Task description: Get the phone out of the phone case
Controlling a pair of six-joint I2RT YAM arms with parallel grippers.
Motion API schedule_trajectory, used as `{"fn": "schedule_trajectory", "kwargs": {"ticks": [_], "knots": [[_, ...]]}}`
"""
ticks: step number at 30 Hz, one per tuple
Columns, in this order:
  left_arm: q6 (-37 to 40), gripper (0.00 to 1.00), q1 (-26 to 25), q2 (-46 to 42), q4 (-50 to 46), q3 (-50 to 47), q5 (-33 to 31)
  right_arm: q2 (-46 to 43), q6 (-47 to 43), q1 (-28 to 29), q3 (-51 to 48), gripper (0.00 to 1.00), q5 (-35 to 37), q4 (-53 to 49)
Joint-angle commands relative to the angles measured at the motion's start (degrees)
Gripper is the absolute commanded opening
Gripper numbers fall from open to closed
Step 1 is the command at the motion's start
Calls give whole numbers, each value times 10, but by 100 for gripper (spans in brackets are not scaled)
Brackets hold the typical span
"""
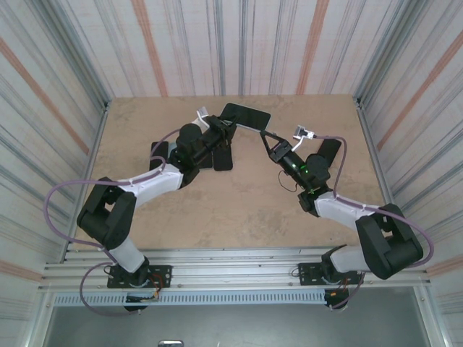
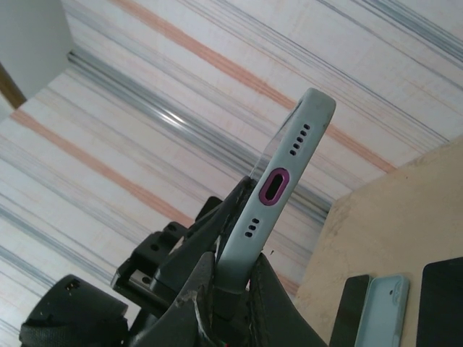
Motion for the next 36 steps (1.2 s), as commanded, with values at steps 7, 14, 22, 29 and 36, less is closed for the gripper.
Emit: {"fn": "schedule_trajectory", "kwargs": {"ticks": [7, 14, 22, 29, 36], "knots": [[-19, 0, -6, -66, 89, 51, 29, -3, -67, -28, -5, 15, -12, -134], [5, 0, 0, -74, 57, 53, 37, -18, -84, -42, 13, 18, -48, -156], [93, 0, 29, -109, -51, 61, 55, -31, -82, -65, 50, 46, -185, -116], [141, 0, 49, -116, -94, 68, 67, -20, 8, -73, 77, 53, -245, -54], [149, 0, 50, -104, -94, 79, 85, 8, 82, -62, 120, 51, -265, -42]]}}
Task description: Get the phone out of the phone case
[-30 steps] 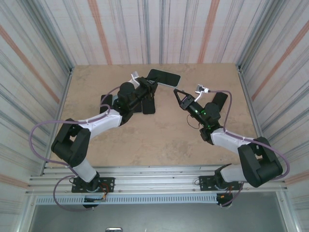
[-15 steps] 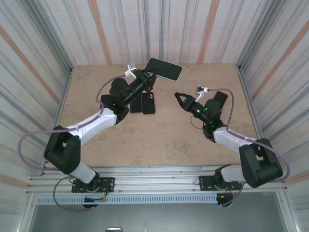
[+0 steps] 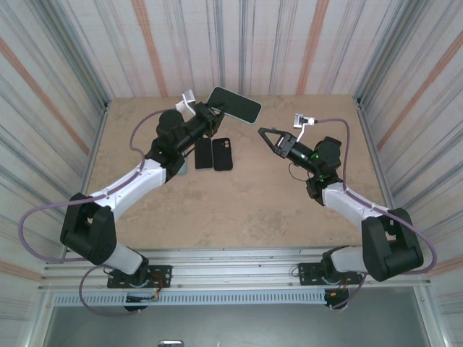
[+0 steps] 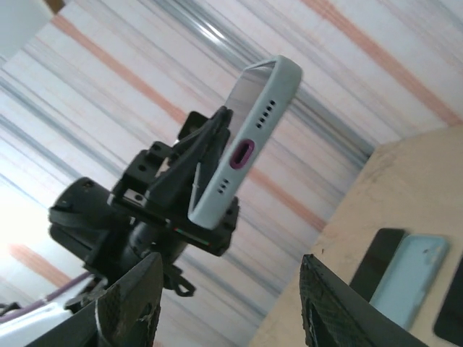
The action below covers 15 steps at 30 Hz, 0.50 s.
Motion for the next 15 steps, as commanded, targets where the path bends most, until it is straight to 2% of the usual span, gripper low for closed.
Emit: {"fn": "schedule_trajectory", "kwargs": {"ticks": [1, 11, 15], "knots": [[21, 0, 1, -17, 27, 34, 21, 16, 51, 9, 35, 50, -27, 12], [26, 0, 1, -15, 24, 37, 21, 41, 57, 22, 63, 29, -40, -15], [26, 0, 1, -15, 24, 40, 25, 48, 64, 19, 60, 29, -35, -14]]}}
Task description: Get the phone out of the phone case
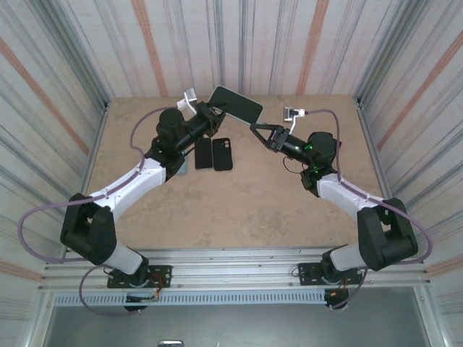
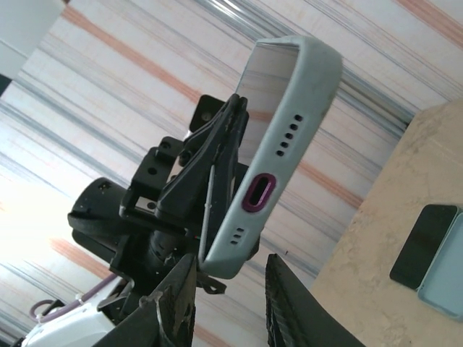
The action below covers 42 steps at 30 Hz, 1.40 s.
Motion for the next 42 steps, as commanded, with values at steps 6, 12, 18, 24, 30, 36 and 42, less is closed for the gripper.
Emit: {"fn": "schedule_trajectory", "kwargs": {"ticks": [6, 12, 18, 24, 30, 36, 42], "knots": [[19, 0, 1, -17, 29, 36, 19, 17, 32, -1, 24, 30, -12, 15], [8, 0, 1, -13, 39, 38, 27, 22, 34, -1, 20, 22, -14, 18], [-25, 0, 1, -12, 47, 39, 34, 28, 17, -3, 17, 13, -29, 21], [-58, 0, -10, -11, 55, 59, 52, 40, -48, -6, 29, 9, -58, -26], [-91, 0, -22, -9, 77, 74, 62, 60, -102, -9, 33, 7, -66, -69], [-105, 0, -30, -9, 84, 84, 74, 47, -203, -20, 43, 5, -55, -172], [-92, 0, -36, -7, 70, 97, 92, 36, -201, -42, 45, 5, -58, -178]]}}
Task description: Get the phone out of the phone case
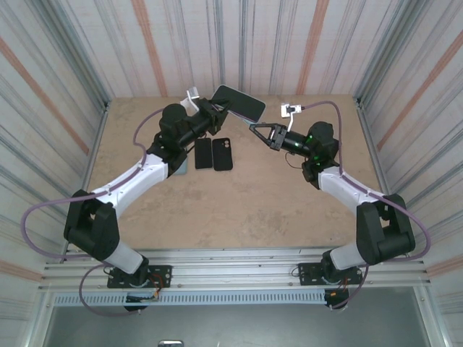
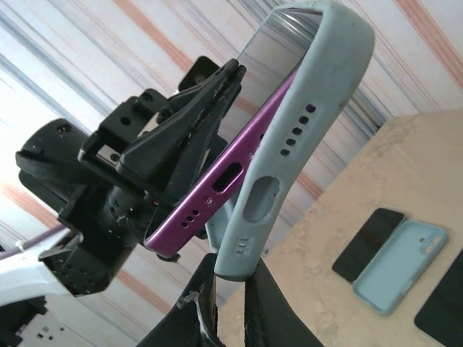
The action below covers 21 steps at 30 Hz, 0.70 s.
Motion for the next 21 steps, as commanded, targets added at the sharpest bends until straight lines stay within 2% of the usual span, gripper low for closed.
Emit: {"fn": "schedule_trajectory", "kwargs": {"ticks": [1, 4, 7, 14, 17, 21], "knots": [[-24, 0, -30, -28, 89, 57, 78, 14, -20, -14, -4, 5, 14, -77], [11, 0, -26, -33, 59, 64, 82, 3, -7, -17, -7, 9, 7, -58], [61, 0, -20, -38, 13, 79, 96, -15, -9, -29, -7, 18, -2, -61], [192, 0, 7, -45, -100, 114, 147, -52, -78, -58, 6, 35, -56, -132], [279, 0, 19, -45, -174, 142, 170, -72, -150, -70, 20, 41, -88, -198], [410, 0, 26, -45, -236, 167, 210, -102, -332, -73, 68, 49, -121, -387]]}}
